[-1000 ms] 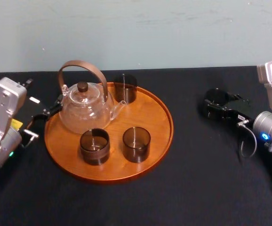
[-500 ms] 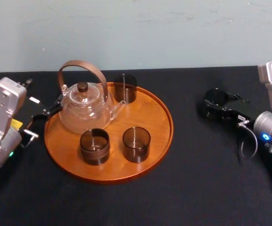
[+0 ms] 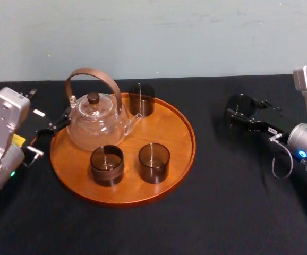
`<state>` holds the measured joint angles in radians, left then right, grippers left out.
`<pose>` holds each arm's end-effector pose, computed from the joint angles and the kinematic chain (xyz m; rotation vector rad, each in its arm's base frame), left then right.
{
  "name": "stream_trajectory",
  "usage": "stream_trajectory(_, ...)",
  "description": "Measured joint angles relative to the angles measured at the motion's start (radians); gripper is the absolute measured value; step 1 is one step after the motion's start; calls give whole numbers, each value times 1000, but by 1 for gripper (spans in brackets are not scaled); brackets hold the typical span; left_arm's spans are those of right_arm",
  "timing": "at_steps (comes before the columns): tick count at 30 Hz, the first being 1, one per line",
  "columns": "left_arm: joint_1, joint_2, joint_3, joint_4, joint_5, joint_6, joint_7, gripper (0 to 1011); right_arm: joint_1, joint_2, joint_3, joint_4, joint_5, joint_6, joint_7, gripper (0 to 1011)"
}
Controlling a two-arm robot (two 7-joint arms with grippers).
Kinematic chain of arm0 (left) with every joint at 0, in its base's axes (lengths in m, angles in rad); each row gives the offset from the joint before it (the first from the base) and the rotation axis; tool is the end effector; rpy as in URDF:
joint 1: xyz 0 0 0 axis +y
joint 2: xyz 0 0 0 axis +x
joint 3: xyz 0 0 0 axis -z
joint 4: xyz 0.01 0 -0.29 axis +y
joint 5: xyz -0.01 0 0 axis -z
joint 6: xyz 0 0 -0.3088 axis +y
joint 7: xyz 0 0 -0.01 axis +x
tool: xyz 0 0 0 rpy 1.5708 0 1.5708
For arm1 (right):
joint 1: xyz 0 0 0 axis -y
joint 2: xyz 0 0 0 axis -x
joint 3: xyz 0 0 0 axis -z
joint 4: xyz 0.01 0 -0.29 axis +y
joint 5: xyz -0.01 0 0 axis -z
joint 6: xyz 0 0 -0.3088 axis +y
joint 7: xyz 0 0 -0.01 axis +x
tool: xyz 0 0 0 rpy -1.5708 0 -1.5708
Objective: Pick up the glass from the table and place it on the tray.
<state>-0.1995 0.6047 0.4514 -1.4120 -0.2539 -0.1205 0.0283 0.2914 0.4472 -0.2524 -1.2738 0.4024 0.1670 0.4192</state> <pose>0.3581 0.0827 -0.3023 0.3045 -0.2850 1.2480 0.4005 -0.0998 -0.2864 -0.2327 0.1593 -1.0595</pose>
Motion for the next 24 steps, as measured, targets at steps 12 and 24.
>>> stream_trajectory(12, 0, 0, 0, 0, 0, 0, 0, 1001, -34, 15, -28, -102, 0, 3, -3, 904)
stream_trajectory(24, 0, 0, 0, 0, 0, 0, 0, 1001, -8, -10, -87, -112, -19, -2, 7, 905)
